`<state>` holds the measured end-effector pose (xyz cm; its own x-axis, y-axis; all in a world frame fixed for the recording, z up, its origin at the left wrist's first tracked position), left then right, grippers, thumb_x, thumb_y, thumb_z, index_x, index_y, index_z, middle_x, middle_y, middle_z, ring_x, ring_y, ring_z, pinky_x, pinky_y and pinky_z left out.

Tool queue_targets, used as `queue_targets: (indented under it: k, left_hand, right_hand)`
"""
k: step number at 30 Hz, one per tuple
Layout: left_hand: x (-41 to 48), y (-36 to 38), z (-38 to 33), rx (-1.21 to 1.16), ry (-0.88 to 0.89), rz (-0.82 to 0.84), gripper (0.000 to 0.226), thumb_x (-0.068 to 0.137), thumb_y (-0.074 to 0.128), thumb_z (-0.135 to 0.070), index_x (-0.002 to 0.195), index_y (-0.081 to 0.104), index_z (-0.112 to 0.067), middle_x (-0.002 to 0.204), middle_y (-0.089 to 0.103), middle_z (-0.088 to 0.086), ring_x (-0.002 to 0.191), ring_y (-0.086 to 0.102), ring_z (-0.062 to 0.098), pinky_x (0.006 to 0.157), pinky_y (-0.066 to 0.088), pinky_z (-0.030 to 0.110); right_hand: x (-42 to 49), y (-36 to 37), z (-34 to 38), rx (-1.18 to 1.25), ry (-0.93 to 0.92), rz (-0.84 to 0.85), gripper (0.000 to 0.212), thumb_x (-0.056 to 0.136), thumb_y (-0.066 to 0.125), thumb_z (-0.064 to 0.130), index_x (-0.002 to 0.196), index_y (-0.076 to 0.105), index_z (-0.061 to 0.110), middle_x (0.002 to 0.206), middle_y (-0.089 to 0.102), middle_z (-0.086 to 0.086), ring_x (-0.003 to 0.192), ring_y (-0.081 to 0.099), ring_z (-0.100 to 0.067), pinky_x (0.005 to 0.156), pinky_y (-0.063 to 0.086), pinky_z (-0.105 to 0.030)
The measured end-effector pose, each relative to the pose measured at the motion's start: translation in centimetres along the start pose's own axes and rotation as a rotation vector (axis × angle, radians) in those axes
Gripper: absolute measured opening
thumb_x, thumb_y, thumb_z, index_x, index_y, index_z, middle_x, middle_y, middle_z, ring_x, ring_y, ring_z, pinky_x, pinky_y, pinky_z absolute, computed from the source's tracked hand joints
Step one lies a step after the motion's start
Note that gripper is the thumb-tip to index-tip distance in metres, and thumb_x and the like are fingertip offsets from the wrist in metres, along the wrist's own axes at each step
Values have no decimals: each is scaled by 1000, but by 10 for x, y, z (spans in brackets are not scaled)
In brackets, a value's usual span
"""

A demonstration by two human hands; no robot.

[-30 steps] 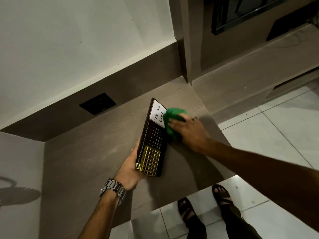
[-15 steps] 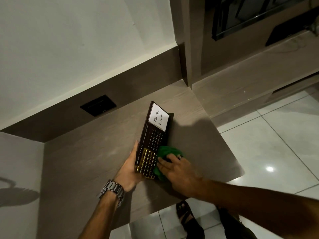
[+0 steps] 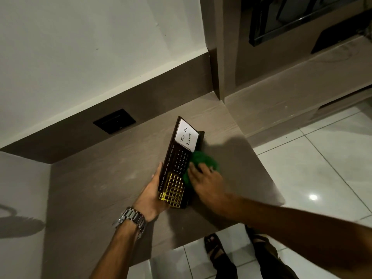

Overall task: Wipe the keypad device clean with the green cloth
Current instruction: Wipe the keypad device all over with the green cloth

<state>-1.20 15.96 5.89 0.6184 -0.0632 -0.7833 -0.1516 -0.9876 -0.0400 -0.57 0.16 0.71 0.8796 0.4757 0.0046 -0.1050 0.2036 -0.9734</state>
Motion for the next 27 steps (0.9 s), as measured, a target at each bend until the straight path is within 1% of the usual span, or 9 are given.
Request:
queue_targets:
  k: [2, 6, 9, 12, 16, 19, 23, 25, 27]
  left_hand:
    - [3, 5, 8, -298, -168, 29, 98, 63, 74, -64, 146, 33, -31, 141, 51, 18, 122, 54, 38, 82, 52, 51]
    - [6, 6, 6, -373, -162, -16, 112, 53, 74, -65, 148, 23, -36, 136, 54, 19, 107, 64, 38, 65, 59, 48]
    - [6, 7, 7, -414, -157, -17, 122, 48, 78, -60, 151, 17, -36, 147, 41, 19, 118, 55, 38, 65, 55, 50]
    - [6, 6, 9, -361, -153, -38, 103, 63, 64, -68, 150, 25, -29, 136, 51, 18, 103, 63, 28, 61, 55, 42]
    - [9, 5, 11, -324, -131, 38, 66, 81, 44, -75, 122, 55, -25, 99, 77, 9, 88, 74, 28, 60, 60, 39]
    - [10, 4, 13, -290, -114, 0, 65, 81, 43, -76, 116, 60, -23, 102, 76, 9, 92, 72, 29, 71, 55, 41]
    - [1, 4, 10, -247, -86, -31, 90, 69, 67, -64, 145, 33, -31, 135, 53, 15, 115, 56, 34, 80, 49, 50]
    - [-5, -1, 1, 78, 87, -56, 105, 74, 77, -43, 152, 6, -38, 155, 28, 14, 134, 40, 37, 102, 42, 53]
    - [-13, -4, -7, 569, 312, -136, 119, 75, 80, -31, 149, -13, -37, 162, 1, 7, 148, 10, 34, 116, 20, 49]
  right_hand:
    - [-10, 4, 6, -2, -57, -11, 72, 58, 84, 17, 125, 60, 6, 132, 58, -15, 104, 42, -32, 70, 52, -45]
    - [34, -24, -47, -90, 120, -49, 69, 79, 68, 14, 143, 41, 12, 150, 40, -8, 116, 41, -29, 86, 48, -45]
    - [62, -49, -73, -139, 218, -62, 58, 89, 57, 18, 143, 35, 13, 150, 37, -7, 119, 43, -29, 91, 46, -45]
    - [53, -49, -60, -123, 223, -27, 66, 89, 59, 19, 147, 28, 11, 154, 29, -8, 126, 38, -30, 98, 43, -46]
    - [-8, -18, 5, 25, 54, 67, 74, 84, 65, 15, 149, 29, 15, 159, 19, -8, 131, 32, -34, 98, 40, -50]
    - [-47, 2, 41, 60, -83, 213, 79, 84, 67, 19, 150, 23, 17, 161, 9, -6, 134, 21, -36, 99, 37, -52]
    - [-63, 2, 54, 116, -206, 255, 78, 86, 65, 19, 151, 21, 19, 160, 13, -4, 136, 20, -36, 104, 31, -53]
    - [-65, -8, 45, 208, -242, 191, 75, 84, 65, 19, 149, 27, 21, 158, 24, -1, 134, 28, -32, 103, 33, -50]
    - [-65, -24, 24, 339, -189, 72, 75, 78, 67, 17, 146, 36, 24, 152, 38, 3, 128, 39, -25, 98, 41, -45]
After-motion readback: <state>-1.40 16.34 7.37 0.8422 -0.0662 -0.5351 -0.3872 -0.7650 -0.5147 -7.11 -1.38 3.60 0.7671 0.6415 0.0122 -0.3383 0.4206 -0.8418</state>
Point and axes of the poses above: each hand's wrist, its own x-axis towards the middle knuckle, its own y-axis out of the palm, z = x × y, the point moved 5 cm from there along x, towards the middle knuckle
